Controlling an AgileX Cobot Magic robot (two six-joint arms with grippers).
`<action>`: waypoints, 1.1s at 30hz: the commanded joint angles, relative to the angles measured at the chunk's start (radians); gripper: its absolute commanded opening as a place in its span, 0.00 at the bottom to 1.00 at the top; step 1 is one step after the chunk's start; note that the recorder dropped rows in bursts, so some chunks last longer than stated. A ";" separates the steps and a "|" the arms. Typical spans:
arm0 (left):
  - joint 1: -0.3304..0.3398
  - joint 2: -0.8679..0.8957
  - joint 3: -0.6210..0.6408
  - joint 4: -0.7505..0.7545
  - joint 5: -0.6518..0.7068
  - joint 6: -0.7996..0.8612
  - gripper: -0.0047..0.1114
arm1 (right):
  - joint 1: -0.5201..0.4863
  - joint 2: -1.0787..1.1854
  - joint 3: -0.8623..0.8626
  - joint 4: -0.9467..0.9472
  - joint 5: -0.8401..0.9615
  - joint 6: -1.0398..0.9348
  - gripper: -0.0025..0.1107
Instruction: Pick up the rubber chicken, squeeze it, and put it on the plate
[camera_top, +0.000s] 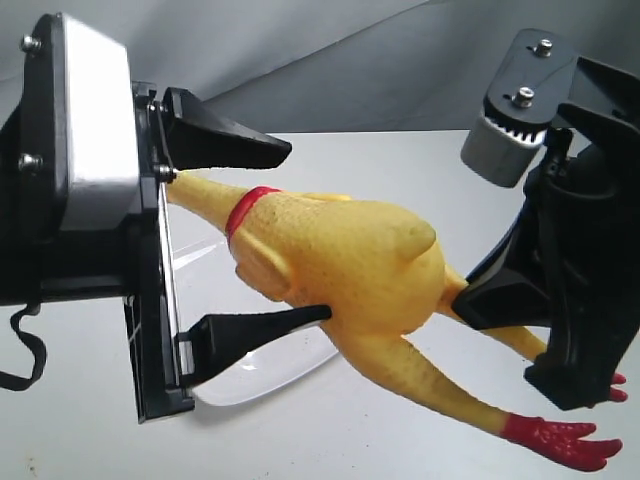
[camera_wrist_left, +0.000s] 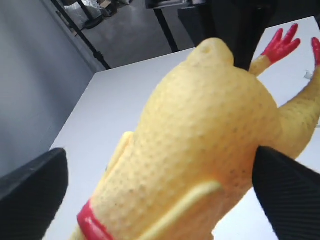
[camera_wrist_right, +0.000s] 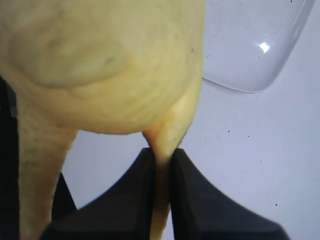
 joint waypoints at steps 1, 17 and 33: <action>-0.004 -0.004 -0.007 -0.013 0.020 -0.030 0.76 | -0.002 -0.002 -0.001 0.031 -0.027 -0.004 0.02; -0.004 -0.004 -0.007 -0.013 -0.052 -0.007 0.06 | -0.002 -0.002 -0.001 0.031 -0.027 -0.004 0.02; -0.004 -0.186 -0.043 -0.013 0.180 -0.134 0.49 | -0.002 0.038 -0.001 0.028 -0.260 -0.004 0.02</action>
